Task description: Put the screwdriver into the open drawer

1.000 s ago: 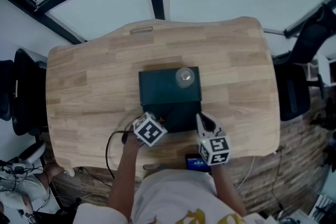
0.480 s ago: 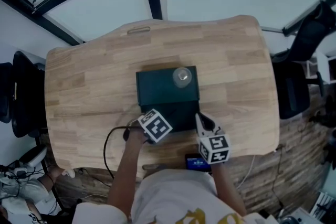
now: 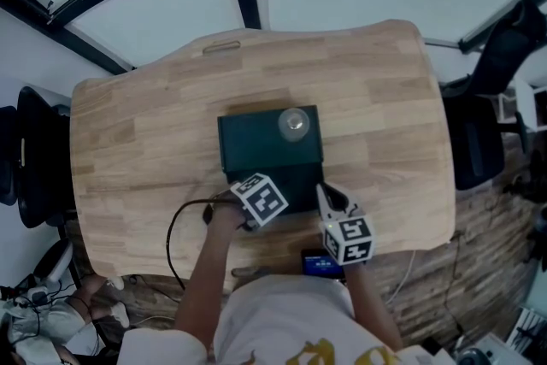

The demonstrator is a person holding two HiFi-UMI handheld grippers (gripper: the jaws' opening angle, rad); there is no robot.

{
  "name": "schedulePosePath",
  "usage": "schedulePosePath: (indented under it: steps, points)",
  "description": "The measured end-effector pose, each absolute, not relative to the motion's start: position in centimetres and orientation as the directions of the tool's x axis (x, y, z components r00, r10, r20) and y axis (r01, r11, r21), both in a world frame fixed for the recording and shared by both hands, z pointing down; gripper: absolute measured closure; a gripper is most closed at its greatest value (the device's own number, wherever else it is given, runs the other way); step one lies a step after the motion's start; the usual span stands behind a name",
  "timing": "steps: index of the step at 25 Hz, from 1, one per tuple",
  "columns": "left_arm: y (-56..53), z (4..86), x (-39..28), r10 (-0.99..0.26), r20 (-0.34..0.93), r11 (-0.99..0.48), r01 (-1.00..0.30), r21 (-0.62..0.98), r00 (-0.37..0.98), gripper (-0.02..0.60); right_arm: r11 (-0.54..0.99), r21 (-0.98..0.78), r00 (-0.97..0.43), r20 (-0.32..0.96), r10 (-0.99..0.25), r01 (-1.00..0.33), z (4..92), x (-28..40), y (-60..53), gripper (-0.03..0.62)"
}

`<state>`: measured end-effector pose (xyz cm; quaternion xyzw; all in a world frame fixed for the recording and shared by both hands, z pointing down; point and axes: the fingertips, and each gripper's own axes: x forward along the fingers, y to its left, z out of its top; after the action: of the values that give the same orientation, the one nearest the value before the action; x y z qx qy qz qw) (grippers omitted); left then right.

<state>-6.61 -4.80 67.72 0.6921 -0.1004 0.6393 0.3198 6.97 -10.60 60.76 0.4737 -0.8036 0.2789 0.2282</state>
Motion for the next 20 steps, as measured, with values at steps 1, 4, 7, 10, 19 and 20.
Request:
schedulePosePath:
  steps: [1,4,7,10,19,20]
  points:
    - [-4.8,67.8,-6.6,0.275,0.949,-0.775,-0.548,0.315,0.156,0.509,0.397,-0.232,-0.448,0.632,-0.632,-0.888,60.8,7.0,-10.6,0.597]
    - [-4.6,68.0,-6.5,0.286,0.948,-0.775,-0.548,0.315,0.140,0.509,0.401,-0.234,-0.451,0.634,-0.628,-0.886,61.0,6.9,-10.5,0.597]
    - [-4.6,68.2,-6.4,0.293,0.948,-0.776,-0.548,0.312,0.126,0.509,0.402,-0.232,-0.451,0.637,-0.625,-0.886,61.1,6.8,-10.5,0.597]
    - [-4.7,68.4,-6.4,0.300,0.947,-0.775,-0.551,0.310,0.110,0.509,0.401,-0.232,-0.450,0.640,-0.623,-0.886,61.1,6.8,-10.6,0.597]
    - [-4.7,69.0,-6.4,0.316,0.946,-0.768,-0.568,0.296,0.066,0.508,0.406,-0.235,-0.455,0.640,-0.620,-0.883,61.3,6.7,-10.5,0.597]
    - [-4.7,69.0,-6.4,0.317,0.946,-0.768,-0.568,0.296,0.065,0.508,0.405,-0.236,-0.455,0.639,-0.620,-0.883,61.3,6.7,-10.5,0.597]
